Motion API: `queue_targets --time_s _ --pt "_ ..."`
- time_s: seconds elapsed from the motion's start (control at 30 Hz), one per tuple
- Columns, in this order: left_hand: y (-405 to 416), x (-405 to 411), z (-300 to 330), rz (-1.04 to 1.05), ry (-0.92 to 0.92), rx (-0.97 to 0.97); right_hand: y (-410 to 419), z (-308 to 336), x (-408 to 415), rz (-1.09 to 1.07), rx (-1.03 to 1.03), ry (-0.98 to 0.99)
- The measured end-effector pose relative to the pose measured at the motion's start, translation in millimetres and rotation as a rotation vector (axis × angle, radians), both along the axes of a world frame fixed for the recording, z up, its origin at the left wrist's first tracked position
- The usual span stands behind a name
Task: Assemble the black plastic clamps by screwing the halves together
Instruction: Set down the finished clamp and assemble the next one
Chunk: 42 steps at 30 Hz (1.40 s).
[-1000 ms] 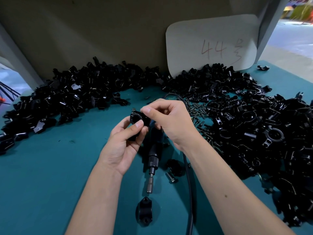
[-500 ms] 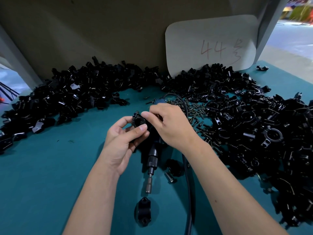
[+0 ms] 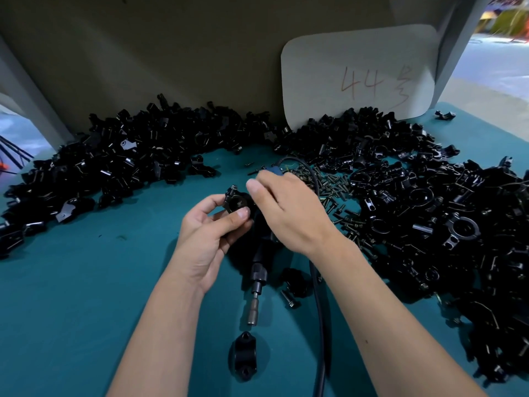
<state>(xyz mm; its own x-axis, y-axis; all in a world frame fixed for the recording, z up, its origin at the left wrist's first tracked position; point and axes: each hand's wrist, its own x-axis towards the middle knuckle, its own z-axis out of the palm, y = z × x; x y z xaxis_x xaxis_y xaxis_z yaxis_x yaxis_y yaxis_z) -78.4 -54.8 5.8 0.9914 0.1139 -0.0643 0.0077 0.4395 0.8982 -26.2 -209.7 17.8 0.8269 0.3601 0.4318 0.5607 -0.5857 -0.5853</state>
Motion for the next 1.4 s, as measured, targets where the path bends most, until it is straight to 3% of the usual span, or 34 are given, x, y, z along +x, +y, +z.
queue_targets --time_s 0.3,0.67,0.8,0.93,1.1,1.23,1.4 --pt "-0.8 -1.6 -0.9 -0.013 -0.002 0.025 -2.4 -0.3 -0.3 0.086 0.031 0.029" --pt "-2.3 -0.5 -3.1 -0.023 -0.057 0.032 -2.3 1.4 0.8 -0.019 0.096 0.07" --pt "-2.9 0.0 -3.8 0.004 -0.053 0.036 -3.9 -0.4 2.1 0.058 0.115 0.051" --pt "-5.6 0.1 -4.6 0.02 -0.086 0.046 0.6 -0.2 -0.1 -0.111 0.156 -0.003" --pt "-5.5 4.6 -8.9 0.131 -0.127 0.295 -1.2 -3.6 4.9 0.09 0.056 -0.029" --pt "-0.3 3.8 -9.3 0.074 -0.155 0.213 0.7 -2.1 4.8 0.147 0.035 -0.03" --pt "4.2 3.2 -7.4 0.096 -0.21 0.255 5.0 -0.4 2.9 0.116 0.09 -0.048"
